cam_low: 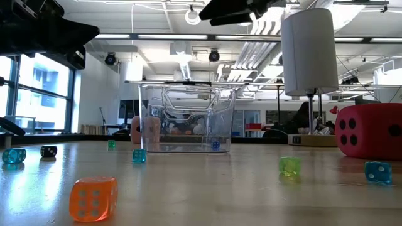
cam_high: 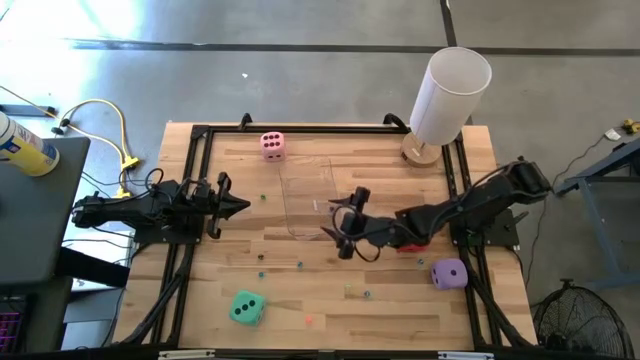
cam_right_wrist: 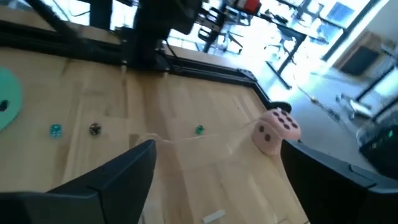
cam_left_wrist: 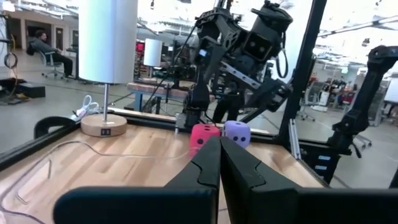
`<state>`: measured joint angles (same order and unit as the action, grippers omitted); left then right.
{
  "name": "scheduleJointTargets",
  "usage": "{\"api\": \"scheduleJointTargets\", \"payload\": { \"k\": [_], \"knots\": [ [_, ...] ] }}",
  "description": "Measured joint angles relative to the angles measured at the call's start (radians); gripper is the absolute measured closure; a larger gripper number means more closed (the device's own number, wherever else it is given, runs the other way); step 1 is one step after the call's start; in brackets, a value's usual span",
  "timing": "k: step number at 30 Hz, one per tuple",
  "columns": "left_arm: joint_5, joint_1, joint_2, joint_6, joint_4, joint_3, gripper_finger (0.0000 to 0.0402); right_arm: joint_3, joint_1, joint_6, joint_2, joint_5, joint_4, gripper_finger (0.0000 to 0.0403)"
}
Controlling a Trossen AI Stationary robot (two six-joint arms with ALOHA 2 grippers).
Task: Pick & Place Dice
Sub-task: Put the large red die into the transparent bin
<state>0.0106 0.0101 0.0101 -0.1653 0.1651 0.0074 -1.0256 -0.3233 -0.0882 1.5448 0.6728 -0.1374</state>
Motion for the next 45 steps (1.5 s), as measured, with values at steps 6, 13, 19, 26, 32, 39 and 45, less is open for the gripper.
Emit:
{"api": "scheduleJointTargets", "payload": {
  "k": [6, 13, 19, 26, 32, 39, 45],
  "knots": [
    [-0.003, 0.000, 0.000, 0.038, 0.000, 0.000, 0.0401, 0.000, -0.013, 0.096, 0.000, -0.027, -0.005, 0.0065],
    [-0.004, 0.000, 0.000, 0.037, 0.000, 0.000, 0.0401, 0.000, -0.012, 0.172, 0.001, -0.087, 0.029, 0.0051],
    [-0.006, 0.000, 0.000, 0.036, -0.001, 0.000, 0.0401, 0.000, -0.009, 0.154, 0.001, -0.155, 0.026, 0.0045],
    [-0.005, 0.000, 0.000, 0.034, -0.004, 0.000, 0.0401, 0.000, -0.005, 0.340, 0.001, -0.150, 0.017, 0.0042],
    [-0.005, 0.000, 0.000, 0.001, -0.005, 0.000, 0.0401, 0.000, -0.011, 0.347, 0.001, -0.148, 0.007, 0.0016],
    [-0.005, 0.000, 0.000, -0.080, -0.009, 0.000, 0.0401, 0.000, -0.011, 0.331, 0.001, -0.126, -0.033, 0.0004],
    [-0.006, 0.000, 0.000, -0.072, -0.006, 0.000, 0.0401, 0.000, -0.011, 0.307, 0.002, -0.111, -0.061, 0.0003]
  ]
}}
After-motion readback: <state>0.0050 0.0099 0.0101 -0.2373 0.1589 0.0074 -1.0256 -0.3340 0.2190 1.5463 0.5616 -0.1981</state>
